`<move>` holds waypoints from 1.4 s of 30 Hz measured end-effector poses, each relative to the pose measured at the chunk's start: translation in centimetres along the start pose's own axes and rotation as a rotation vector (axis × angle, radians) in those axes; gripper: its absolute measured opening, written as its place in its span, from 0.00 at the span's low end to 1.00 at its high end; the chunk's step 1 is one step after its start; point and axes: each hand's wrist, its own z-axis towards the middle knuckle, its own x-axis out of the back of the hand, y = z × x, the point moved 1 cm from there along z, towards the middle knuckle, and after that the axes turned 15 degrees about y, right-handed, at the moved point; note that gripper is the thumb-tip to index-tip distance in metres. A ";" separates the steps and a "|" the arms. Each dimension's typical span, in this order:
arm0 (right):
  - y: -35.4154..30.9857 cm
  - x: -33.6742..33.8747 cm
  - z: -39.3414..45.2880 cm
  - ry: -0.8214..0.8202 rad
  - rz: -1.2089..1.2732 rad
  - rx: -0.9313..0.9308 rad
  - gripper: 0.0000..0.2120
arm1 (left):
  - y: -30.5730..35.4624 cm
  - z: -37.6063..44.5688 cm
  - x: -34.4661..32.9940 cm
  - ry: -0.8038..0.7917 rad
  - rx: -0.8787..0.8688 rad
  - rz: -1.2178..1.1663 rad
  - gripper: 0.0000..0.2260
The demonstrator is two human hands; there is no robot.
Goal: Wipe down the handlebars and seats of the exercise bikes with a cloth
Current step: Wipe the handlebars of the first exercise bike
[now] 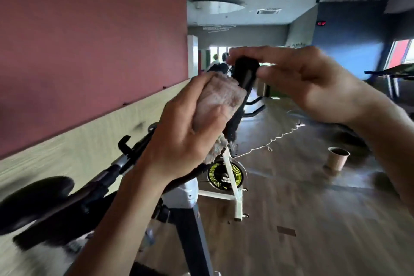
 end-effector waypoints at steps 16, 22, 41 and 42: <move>6.4 -2.6 1.3 -0.084 0.417 0.356 0.38 | 3.3 -3.9 -8.5 0.829 -0.054 0.975 0.25; 7.2 -1.3 2.0 -0.192 0.479 0.394 0.40 | 2.2 -4.5 -12.3 0.963 -0.160 1.297 0.28; 8.3 -3.3 2.9 -0.214 0.670 0.492 0.36 | 1.4 -1.9 -13.5 0.986 -0.355 1.782 0.29; 8.4 -3.2 3.0 -0.221 0.686 0.500 0.34 | 2.0 -0.6 -13.7 0.967 -0.355 1.801 0.29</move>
